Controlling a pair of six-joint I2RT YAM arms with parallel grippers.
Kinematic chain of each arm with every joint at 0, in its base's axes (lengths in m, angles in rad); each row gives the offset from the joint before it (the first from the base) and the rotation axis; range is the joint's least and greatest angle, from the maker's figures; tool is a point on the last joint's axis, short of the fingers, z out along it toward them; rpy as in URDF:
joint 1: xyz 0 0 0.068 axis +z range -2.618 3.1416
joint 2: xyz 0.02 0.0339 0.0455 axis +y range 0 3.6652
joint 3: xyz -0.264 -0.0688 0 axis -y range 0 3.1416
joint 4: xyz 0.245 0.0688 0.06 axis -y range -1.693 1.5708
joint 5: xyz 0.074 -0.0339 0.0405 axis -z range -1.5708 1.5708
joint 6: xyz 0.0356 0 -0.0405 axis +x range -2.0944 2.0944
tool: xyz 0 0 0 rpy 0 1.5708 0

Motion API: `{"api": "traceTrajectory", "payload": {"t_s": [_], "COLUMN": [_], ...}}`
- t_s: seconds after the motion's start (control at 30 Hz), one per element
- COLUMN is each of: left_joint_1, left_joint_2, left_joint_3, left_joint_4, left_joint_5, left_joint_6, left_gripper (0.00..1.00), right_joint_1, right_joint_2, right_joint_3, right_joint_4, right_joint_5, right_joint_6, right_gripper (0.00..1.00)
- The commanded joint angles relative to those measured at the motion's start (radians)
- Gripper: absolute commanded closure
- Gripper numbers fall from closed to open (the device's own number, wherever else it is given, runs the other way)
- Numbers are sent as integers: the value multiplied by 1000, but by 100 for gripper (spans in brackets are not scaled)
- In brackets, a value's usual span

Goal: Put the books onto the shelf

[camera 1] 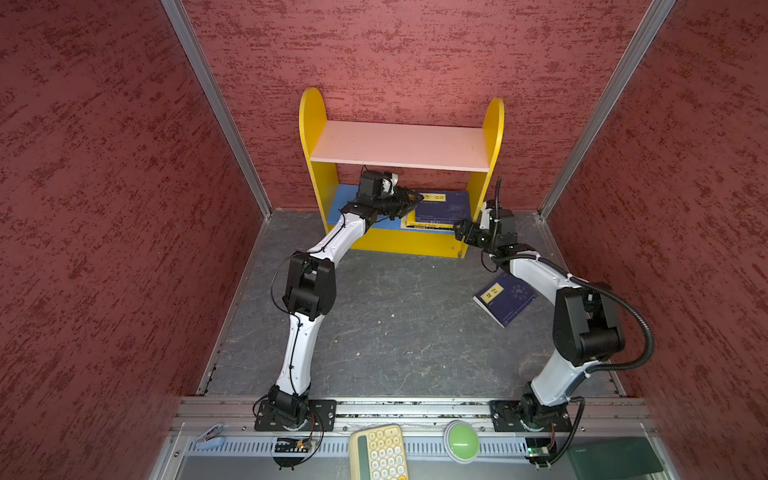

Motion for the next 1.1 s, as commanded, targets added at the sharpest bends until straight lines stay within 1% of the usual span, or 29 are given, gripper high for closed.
{"api": "traceTrajectory", "payload": {"t_s": [0.0,0.13,0.3,0.4,0.47,0.57,0.7,0.73,0.77,0.87,0.9,0.93,1.0,1.07], "left_joint_1": [9,7,-11,-40,-67,-127,-221,-243,-266,-334,-352,-368,-392,-404], "left_joint_2": [-79,-184,-305,-366,-400,-443,-458,-457,-452,-422,-410,-400,-383,-378], "left_joint_3": [-49,-182,-367,-455,-509,-577,-639,-646,-651,-631,-623,-615,-605,-615], "left_joint_4": [37,86,137,116,90,38,-28,-39,-50,-111,-132,-147,-168,-172], "left_joint_5": [-19,-56,-86,-121,-145,-186,-239,-249,-263,-308,-320,-325,-324,-319], "left_joint_6": [49,83,97,123,149,204,250,253,263,304,318,328,341,343], "left_gripper": [50,46,44,42,41,38,35,34,34,33,33,33,33,33], "right_joint_1": [13,12,4,-22,-48,-84,-128,-135,-144,-175,-194,-219,-291,-339], "right_joint_2": [-94,-172,-275,-307,-303,-292,-257,-226,-205,-154,-146,-139,-94,-30], "right_joint_3": [-65,-151,-246,-274,-276,-294,-318,-317,-311,-285,-287,-290,-267,-203], "right_joint_4": [21,2,-41,-120,-189,-234,-223,-229,-244,-293,-280,-257,-211,-220], "right_joint_5": [87,158,259,319,335,307,210,196,189,238,248,232,153,126], "right_joint_6": [32,75,131,185,220,236,216,214,216,210,198,185,152,115], "right_gripper": [2,1,1,1,1,1,1,1,1,1,1,1,1,1]}}
